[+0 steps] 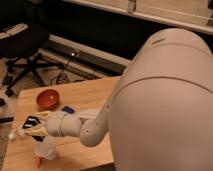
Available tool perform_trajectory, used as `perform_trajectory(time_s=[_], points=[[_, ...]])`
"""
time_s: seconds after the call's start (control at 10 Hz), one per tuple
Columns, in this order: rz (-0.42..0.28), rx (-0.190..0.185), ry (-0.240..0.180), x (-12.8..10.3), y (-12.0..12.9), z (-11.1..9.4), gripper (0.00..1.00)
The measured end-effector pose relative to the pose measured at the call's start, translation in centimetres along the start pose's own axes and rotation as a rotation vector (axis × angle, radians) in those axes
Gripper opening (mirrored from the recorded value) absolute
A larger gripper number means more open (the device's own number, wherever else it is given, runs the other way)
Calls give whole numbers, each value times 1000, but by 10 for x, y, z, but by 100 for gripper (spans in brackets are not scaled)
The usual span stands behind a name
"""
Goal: Place the eraser in the ceramic cup
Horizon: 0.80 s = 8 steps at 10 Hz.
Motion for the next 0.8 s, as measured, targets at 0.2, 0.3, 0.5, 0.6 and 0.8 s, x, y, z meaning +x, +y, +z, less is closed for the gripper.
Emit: perform_trajectory(time_s=[0.2, 0.3, 0.5, 0.6, 0.8], points=[[15, 17, 6, 6, -4, -13, 0], [23, 21, 4, 7, -5, -19, 0], [37, 5, -10, 7, 0, -25, 0], [37, -20, -22, 4, 8, -25, 0], [30, -70, -43, -2, 22, -23, 0]])
